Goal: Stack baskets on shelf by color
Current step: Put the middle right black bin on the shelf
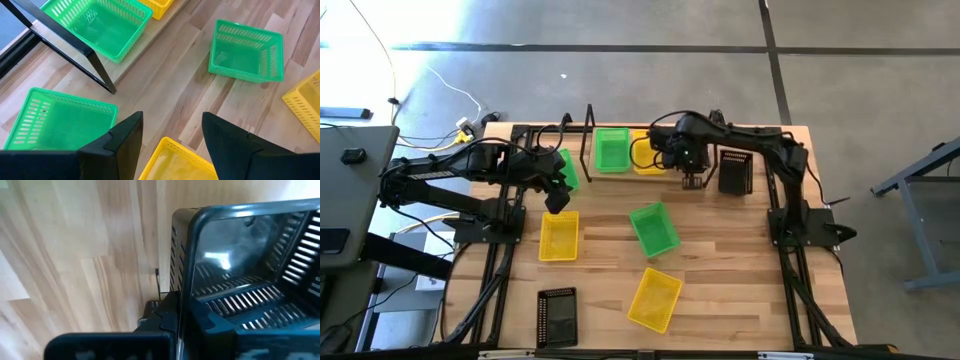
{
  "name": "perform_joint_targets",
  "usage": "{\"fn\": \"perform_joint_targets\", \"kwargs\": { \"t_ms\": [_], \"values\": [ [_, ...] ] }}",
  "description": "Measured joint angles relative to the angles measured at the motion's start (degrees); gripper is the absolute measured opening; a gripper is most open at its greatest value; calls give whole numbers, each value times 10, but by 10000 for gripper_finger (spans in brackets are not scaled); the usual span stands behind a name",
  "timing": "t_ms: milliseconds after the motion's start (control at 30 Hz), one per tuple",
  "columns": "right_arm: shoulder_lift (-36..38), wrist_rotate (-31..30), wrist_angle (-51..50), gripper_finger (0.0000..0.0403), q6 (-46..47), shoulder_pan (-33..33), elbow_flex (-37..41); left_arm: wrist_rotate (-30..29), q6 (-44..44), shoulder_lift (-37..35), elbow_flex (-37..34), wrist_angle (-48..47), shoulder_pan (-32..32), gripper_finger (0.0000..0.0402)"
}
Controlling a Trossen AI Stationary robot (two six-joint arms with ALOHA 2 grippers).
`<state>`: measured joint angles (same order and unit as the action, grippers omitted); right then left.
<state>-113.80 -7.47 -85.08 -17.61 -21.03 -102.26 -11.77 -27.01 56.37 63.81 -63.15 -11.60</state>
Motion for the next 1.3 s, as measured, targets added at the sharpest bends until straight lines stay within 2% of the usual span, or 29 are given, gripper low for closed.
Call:
{"fn": "perform_joint_targets", "kwargs": {
  "t_ms": [333,900,1300],
  "values": [
    [-28,0,15,0,-39,-19,0,0,-11,0,0,0,0,195],
    [-33,20,12,1,-35,-31,0,13,-28,0,0,0,0,195],
    [-33,20,11,88,-33,-45,0,13,-30,0,0,0,0,195]
  ]
}}
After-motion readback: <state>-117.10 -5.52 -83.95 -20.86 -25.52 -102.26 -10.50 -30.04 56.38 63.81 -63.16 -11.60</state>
